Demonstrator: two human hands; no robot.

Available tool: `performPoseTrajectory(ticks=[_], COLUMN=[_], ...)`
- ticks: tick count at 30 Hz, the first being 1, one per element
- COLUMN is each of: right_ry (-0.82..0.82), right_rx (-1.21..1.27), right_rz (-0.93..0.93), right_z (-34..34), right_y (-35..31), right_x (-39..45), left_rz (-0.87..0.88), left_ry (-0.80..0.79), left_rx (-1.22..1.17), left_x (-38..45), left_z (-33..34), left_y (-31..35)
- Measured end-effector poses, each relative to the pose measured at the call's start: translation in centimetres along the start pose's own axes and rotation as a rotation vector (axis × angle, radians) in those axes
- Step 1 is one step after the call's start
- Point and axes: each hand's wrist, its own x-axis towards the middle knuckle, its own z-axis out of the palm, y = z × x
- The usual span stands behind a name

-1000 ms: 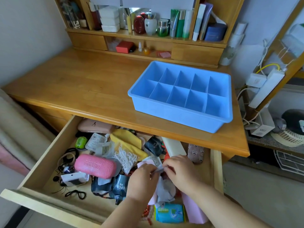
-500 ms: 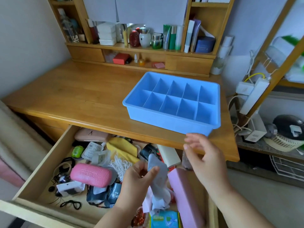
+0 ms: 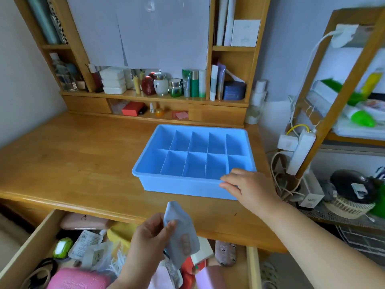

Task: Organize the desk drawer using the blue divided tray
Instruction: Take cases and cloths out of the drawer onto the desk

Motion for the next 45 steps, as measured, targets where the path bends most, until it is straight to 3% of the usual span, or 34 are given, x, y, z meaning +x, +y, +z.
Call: performPoseTrajectory(ticks=[7,9,11,13,15,16,20,23,27,31,34,40,45], right_ry=[0.054,0.182,0.304,0.102,-0.152,-0.185,-0.029,-0.036,-0.086,0.078,0.099,0.029,0.18], right_rx=[-0.067,-0.082,0.195,0.673,0.905,0.893,0.816,0.75,0.512,0.426,0.423,0.694,0.683], right_rz=[0.189,0.25,0.336,0.42,0.45,0.427,0.474,0.418,0.297,0.244,0.233,0.474,0.332], right_z=[1.6,1.6,1.4,0.6,0.7,0.9,0.2,-1.7,-3.0,-2.9,-2.4,-1.5,-2.4], right_y=[2.4,2.0,0.6,-1.4,-2.8,-3.2,-2.9,-2.6,-2.5,-1.9,-1.3,-0.2,-0.5], right_x=[5.2,5.5,4.1,1.5,-1.4,-2.6,-4.6,-4.9,-4.4,-3.9,-3.0,0.0,-0.2], left_rz=[-0.041,-0.029,-0.018,-0.009,-0.005,-0.009,-0.064,-0.068,0.024,0.2,0.25,0.16,0.357], left_ry=[-0.159,-0.195,-0.204,-0.223,-0.245,-0.245,-0.232,-0.225,-0.188,-0.109,-0.092,-0.092,-0.071], left_rx=[-0.212,-0.249,-0.291,-0.364,-0.448,-0.47,-0.403,-0.287,-0.065,0.259,0.337,0.273,0.122], left_x=[3.0,3.6,4.2,4.5,4.4,4.2,3.4,2.9,2.8,3.5,4.9,8.0,7.4], left_z=[1.3,2.0,2.7,3.3,4.0,4.3,4.8,4.6,3.7,3.2,3.3,3.9,3.4], left_y=[1.7,2.5,3.1,3.5,3.7,3.7,3.5,3.9,4.7,5.2,5.6,6.6,7.4])
